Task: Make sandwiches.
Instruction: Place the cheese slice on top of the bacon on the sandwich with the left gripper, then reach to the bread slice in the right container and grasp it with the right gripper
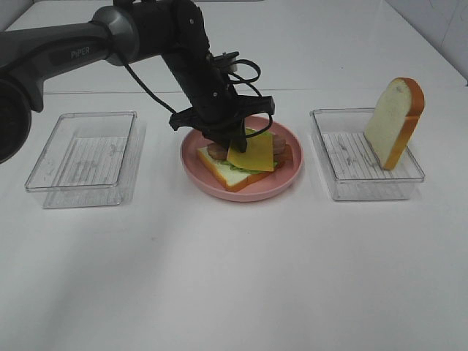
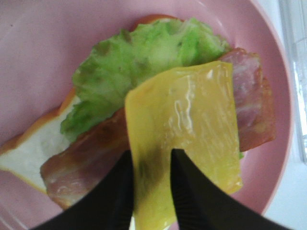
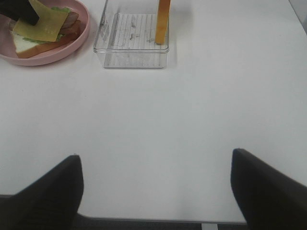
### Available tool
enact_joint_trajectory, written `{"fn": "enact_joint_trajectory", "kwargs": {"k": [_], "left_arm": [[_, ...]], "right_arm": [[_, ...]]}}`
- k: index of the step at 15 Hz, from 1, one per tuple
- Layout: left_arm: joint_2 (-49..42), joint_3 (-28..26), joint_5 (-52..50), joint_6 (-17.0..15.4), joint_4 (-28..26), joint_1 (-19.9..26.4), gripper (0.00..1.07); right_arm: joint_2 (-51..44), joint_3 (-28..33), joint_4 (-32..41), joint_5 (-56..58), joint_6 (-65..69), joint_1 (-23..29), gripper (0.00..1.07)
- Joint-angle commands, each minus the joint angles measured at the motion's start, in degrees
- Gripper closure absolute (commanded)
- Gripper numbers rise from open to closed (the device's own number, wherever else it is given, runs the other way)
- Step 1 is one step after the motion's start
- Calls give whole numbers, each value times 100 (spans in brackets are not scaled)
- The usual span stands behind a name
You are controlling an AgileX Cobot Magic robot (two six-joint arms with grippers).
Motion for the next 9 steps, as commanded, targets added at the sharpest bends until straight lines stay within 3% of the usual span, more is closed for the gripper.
{"fn": "enact_joint_trajectory", "kwargs": {"k": [1, 3, 7, 9], "left_arm": [[-74, -23, 292, -17, 281, 0, 33], [-212, -23, 407, 17, 493, 0, 5], [-894, -23, 917, 92, 1220, 0, 5], [-1266, -23, 1667, 166, 2000, 0, 5]], "right_arm": [[-178, 29, 0, -52, -46, -40, 26], [-178, 29, 0, -52, -46, -40, 26], [-178, 29, 0, -52, -46, -40, 26], [-178, 29, 0, -52, -46, -40, 26]]}}
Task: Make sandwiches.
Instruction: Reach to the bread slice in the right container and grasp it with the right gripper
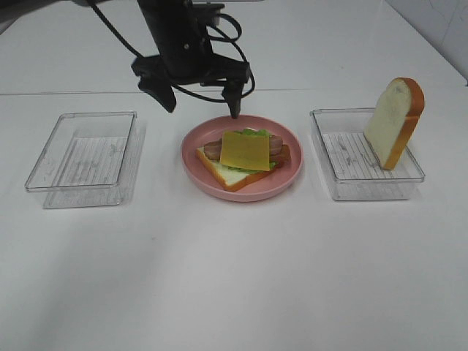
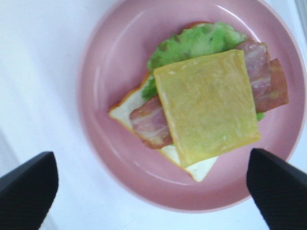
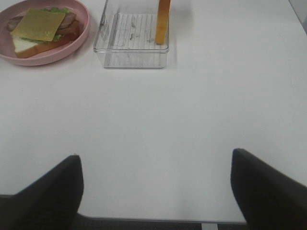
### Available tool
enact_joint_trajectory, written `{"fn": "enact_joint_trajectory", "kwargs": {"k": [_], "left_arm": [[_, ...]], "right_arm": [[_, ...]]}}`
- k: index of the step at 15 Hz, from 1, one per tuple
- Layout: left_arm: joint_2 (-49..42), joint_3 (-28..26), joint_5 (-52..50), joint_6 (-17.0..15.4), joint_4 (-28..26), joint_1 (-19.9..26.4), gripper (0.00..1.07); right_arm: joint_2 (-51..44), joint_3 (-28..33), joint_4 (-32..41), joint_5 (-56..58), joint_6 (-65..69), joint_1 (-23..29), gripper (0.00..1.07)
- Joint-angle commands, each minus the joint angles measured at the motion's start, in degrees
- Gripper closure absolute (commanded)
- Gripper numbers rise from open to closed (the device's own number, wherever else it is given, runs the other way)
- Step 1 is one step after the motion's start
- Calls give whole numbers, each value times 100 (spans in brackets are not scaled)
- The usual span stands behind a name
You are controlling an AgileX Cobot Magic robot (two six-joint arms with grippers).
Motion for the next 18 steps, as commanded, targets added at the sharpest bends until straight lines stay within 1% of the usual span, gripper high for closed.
{"fn": "enact_joint_trajectory", "kwargs": {"k": [1, 4, 5, 6, 7, 8, 9, 10, 11, 12, 13, 14, 15, 16, 17, 18], "left_arm": [[-607, 166, 693, 103, 831, 0, 5], [-1295, 722, 693, 149, 779, 138, 5], [-2011, 1587, 693, 195, 785, 516, 5], [-2223, 1874, 693, 218, 785, 659, 5], [-2641, 2510, 682, 275, 785, 997, 5], [-2836, 2762, 682, 281, 791, 1140, 5], [-3873, 4074, 361, 350, 785, 1925, 5], [-4154, 4435, 229, 372, 773, 2143, 5], [-4687, 5151, 0, 407, 728, 2578, 5], [-4939, 5426, -86, 430, 688, 2750, 5], [-6176, 6663, -596, 716, 579, 3461, 6], [-6520, 6887, -722, 716, 556, 3564, 6], [-7179, 7380, -1026, 710, 504, 3736, 6], [-7987, 7918, -1255, 739, 470, 3770, 6], [-8274, 8079, -1283, 785, 476, 3770, 6], [-8812, 8331, -1283, 825, 481, 3770, 6]], "right_arm": [[-178, 29, 0, -52, -46, -40, 26], [-178, 29, 0, -52, -46, -40, 26], [-178, 29, 0, -52, -46, -40, 26], [-178, 29, 0, -52, -46, -40, 26], [-178, 29, 0, -52, -46, -40, 26], [-178, 29, 0, -52, -46, -40, 26], [-178, 29, 0, -52, -46, -40, 26], [-178, 29, 0, -52, -46, -40, 26], [-178, 29, 0, -52, -46, -40, 26], [-178, 29, 0, -52, -46, -40, 26], [-178, 29, 0, -52, -46, -40, 26], [-178, 29, 0, -52, -46, -40, 26], [-178, 29, 0, -52, -46, -40, 26], [-178, 29, 0, -52, -46, -40, 26], [-178, 29, 0, -52, -46, -40, 26], [-178, 29, 0, -52, -46, -40, 26]]}}
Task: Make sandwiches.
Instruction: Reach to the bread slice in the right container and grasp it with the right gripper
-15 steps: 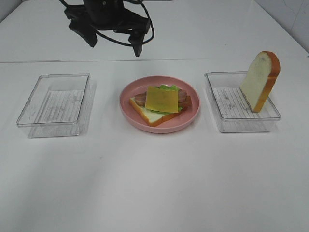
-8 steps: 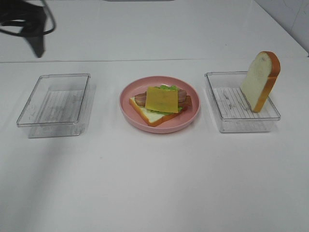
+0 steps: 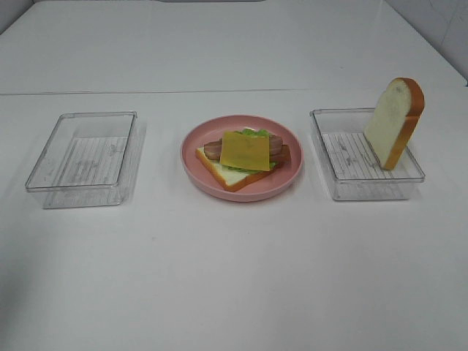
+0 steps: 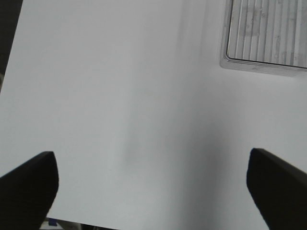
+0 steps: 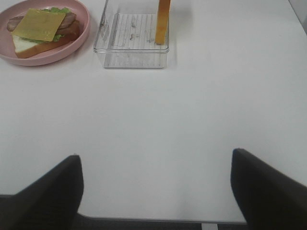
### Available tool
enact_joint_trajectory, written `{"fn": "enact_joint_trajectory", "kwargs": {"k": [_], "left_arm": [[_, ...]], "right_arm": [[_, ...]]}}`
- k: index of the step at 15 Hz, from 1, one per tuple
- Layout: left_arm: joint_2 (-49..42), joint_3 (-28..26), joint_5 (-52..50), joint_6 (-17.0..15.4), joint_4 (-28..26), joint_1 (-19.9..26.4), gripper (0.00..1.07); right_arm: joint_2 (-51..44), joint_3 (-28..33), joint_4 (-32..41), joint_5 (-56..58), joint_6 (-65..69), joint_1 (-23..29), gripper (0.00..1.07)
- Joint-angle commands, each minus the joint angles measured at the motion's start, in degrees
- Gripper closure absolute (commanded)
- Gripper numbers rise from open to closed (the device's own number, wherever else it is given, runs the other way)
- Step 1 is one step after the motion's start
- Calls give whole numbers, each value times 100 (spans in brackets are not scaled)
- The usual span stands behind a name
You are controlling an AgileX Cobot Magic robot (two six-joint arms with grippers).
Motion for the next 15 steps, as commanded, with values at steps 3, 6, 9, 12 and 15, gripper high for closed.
{"fn": "enact_joint_trajectory", "kwargs": {"k": [3, 6, 9, 12, 15], "left_arm": [[-2378, 1094, -155, 97, 0, 17, 6], [-3449, 1719, -178, 550, -17, 0, 6], [-3959, 1833, -172, 561, -46, 0, 6], [-3965, 1851, 298, 561, -269, 0, 6], [-3965, 1977, 481, 539, -201, 0, 6]], "right_arm": [[-178, 29, 0, -52, -46, -40, 26], [-178, 29, 0, -52, -46, -40, 26], [-178, 29, 0, -52, -46, -40, 26], [-178, 29, 0, -52, -46, -40, 26], [-178, 29, 0, -52, -46, -40, 26]]}}
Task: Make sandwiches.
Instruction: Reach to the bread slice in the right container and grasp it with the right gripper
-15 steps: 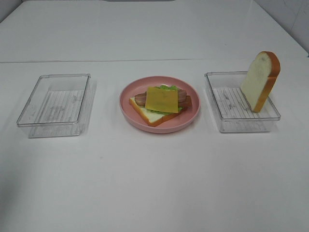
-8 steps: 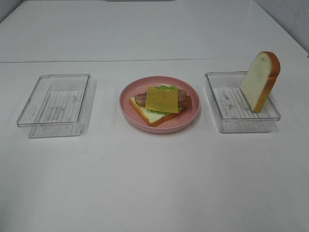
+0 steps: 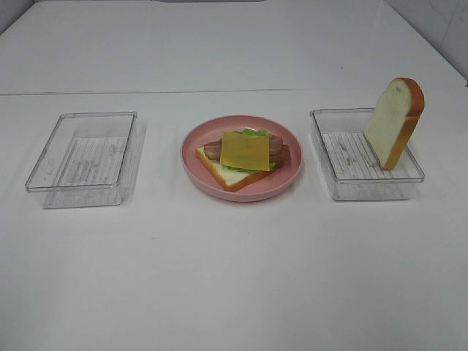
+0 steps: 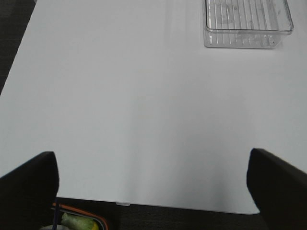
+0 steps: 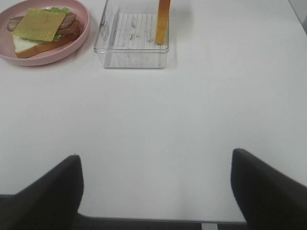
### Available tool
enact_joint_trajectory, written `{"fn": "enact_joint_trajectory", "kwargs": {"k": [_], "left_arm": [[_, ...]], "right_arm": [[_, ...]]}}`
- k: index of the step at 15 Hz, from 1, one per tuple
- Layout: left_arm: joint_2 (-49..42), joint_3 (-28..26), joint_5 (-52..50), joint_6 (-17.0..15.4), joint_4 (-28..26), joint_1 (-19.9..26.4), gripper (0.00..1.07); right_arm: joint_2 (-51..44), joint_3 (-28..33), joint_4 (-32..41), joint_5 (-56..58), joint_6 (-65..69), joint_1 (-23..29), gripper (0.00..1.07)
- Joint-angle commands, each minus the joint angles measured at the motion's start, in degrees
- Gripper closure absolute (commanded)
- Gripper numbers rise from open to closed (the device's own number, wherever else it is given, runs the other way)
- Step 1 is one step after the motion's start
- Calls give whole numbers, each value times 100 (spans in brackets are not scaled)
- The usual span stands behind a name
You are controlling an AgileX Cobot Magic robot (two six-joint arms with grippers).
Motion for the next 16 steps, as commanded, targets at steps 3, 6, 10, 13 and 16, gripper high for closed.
{"fn": "enact_joint_trajectory", "kwargs": {"k": [3, 6, 10, 13, 16], "left_arm": [[-52, 17, -6, -17, -40, 0, 6], [-338, 17, -6, -11, -40, 0, 6], [-1713, 17, -11, -11, -40, 0, 6], [-1702, 29, -17, -11, -40, 0, 6], [-1696, 29, -17, -11, -40, 0, 6]], "right_arm": [[-178, 29, 0, -52, -46, -40, 26], [-178, 29, 0, -52, -46, -40, 26], [-178, 29, 0, -52, -46, -40, 26], [-149, 29, 0, -52, -46, -40, 26], [-149, 29, 0, -52, -46, -40, 26]]}}
